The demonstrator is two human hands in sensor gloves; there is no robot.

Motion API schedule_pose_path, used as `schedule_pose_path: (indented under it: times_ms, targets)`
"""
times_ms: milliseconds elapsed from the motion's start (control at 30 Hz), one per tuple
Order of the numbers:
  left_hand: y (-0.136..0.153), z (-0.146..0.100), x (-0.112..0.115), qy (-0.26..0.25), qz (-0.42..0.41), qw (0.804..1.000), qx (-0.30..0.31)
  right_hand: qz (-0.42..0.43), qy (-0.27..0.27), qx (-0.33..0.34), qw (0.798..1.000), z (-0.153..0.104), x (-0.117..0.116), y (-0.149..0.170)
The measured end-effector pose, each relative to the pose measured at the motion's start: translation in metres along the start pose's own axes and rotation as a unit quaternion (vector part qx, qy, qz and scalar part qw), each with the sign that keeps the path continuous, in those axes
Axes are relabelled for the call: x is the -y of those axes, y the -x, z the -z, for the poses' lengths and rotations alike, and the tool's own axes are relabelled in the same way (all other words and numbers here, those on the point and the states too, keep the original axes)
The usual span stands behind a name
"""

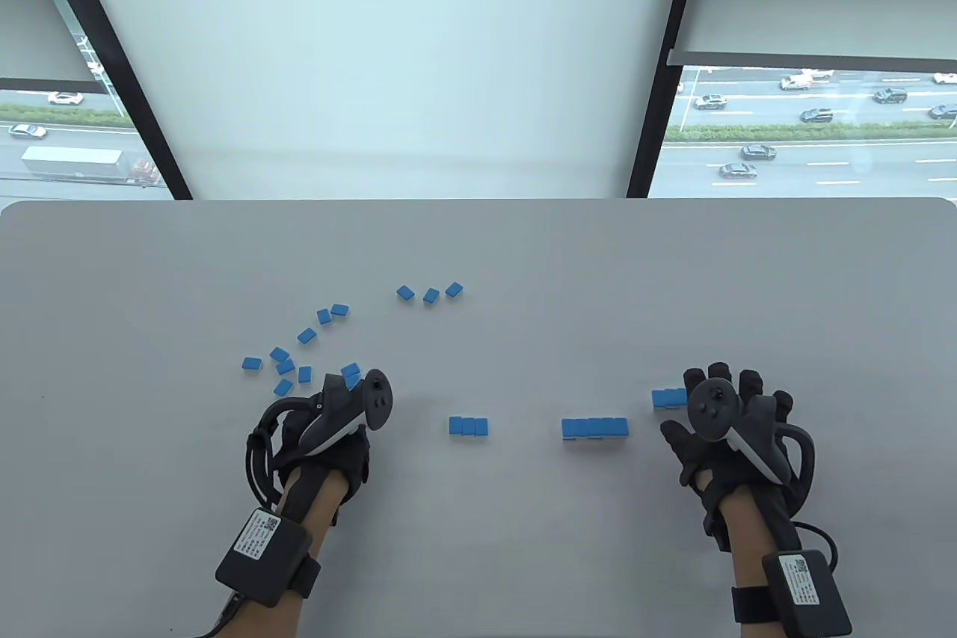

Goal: Build mahjong tile wall

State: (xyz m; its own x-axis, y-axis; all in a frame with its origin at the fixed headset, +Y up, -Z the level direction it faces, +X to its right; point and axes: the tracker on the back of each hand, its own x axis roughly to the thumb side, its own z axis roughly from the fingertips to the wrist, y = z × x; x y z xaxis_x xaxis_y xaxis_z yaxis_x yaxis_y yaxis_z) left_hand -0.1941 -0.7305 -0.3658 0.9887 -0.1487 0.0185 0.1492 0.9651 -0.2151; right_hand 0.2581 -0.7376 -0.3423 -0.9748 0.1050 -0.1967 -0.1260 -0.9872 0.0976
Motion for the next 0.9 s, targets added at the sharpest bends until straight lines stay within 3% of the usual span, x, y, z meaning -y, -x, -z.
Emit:
schedule_pose_path:
  times_ms: [267, 433, 900]
  targets:
    - [-0.044, -0.002, -0.004, -0.052, -0.057, 0.993, 0.087, -0.003, 0.001, 0.002, 1.0, 0.0, 0.0, -0.001]
    - [-0.066, -0.002, 0.002, -0.074, -0.027, 0.991, 0.107, -0.003, 0.001, 0.002, 1.0, 0.0, 0.0, -0.002]
    - [-0.073, -0.002, 0.008, -0.077, 0.0, 0.992, 0.101, -0.004, 0.0, -0.001, 1.0, 0.0, 0.0, -0.002]
